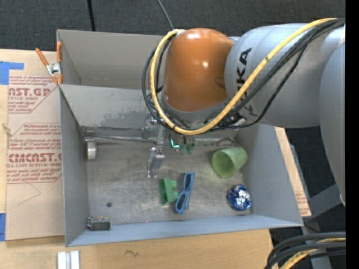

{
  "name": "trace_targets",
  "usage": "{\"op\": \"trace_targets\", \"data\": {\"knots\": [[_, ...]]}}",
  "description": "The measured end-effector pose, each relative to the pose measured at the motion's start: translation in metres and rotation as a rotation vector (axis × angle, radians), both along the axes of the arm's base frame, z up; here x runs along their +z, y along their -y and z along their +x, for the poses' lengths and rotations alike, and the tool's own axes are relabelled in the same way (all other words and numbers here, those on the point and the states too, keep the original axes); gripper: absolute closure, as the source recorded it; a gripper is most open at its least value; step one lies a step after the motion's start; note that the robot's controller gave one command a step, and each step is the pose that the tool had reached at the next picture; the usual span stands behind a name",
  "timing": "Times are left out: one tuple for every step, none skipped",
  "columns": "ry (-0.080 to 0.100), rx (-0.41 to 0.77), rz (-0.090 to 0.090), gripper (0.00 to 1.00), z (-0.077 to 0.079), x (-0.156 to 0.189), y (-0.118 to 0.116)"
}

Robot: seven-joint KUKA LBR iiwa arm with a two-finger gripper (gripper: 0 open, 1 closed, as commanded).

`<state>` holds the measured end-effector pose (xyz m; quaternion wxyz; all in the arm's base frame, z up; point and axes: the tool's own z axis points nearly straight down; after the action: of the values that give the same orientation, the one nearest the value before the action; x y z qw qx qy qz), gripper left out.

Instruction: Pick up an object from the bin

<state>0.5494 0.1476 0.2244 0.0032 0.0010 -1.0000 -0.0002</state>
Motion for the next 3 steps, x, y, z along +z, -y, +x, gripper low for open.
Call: {"op": "trace_targets", "data": {"knots": [[0.012,0.526,0.003,0.00,-0.048,-0.154,0.079],[0.011,0.773,0.001,0.00,-0.018,-0.124,0.106],[0.008,0.844,0.003,0.00,-0.020,-0.115,0.105]]}}
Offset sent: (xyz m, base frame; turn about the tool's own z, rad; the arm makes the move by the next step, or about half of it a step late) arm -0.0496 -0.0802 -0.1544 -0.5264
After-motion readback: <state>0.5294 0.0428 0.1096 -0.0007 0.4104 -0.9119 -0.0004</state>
